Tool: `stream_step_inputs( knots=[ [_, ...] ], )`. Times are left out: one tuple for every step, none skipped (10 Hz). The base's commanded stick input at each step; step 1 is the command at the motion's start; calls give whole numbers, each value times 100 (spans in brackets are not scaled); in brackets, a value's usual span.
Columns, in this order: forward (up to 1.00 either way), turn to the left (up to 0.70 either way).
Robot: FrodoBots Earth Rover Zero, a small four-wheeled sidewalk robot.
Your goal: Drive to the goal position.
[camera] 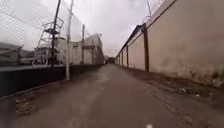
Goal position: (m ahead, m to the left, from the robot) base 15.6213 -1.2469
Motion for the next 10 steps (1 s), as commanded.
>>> stream_step_inputs(
  knots=[
    [85,0],
    [85,0],
    [85,0],
    [85,0],
    [85,0],
    [85,0],
    [85,-6],
    [85,-18],
    [85,-33],
    [85,-10]
  ],
)
